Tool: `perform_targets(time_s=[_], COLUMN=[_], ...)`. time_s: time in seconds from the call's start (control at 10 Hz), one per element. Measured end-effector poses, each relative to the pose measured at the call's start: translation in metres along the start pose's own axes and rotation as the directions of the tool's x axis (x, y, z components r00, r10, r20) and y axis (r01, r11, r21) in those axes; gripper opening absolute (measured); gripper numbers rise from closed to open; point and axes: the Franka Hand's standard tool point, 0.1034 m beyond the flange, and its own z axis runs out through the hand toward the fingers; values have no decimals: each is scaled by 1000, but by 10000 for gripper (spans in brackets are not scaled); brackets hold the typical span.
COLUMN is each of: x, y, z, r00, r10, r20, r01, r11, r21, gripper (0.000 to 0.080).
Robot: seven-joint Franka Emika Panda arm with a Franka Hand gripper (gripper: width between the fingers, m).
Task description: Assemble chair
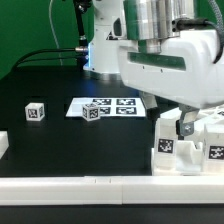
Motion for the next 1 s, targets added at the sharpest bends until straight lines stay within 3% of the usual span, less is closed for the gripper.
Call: perform_targets(time_s=[0.3, 0.5, 0.7, 1.0], x=[2, -2, -5, -3], y=[2, -1, -2, -1], z=[2, 10, 17, 17], r00=[982, 870, 836, 845], r10=[-188, -491, -546, -531], r20=[-13, -51, -60, -62], r01=[188, 486, 541, 526], r11=[982, 871, 837, 847], r21=[-19, -75, -83, -82], gripper=[649, 649, 649, 282])
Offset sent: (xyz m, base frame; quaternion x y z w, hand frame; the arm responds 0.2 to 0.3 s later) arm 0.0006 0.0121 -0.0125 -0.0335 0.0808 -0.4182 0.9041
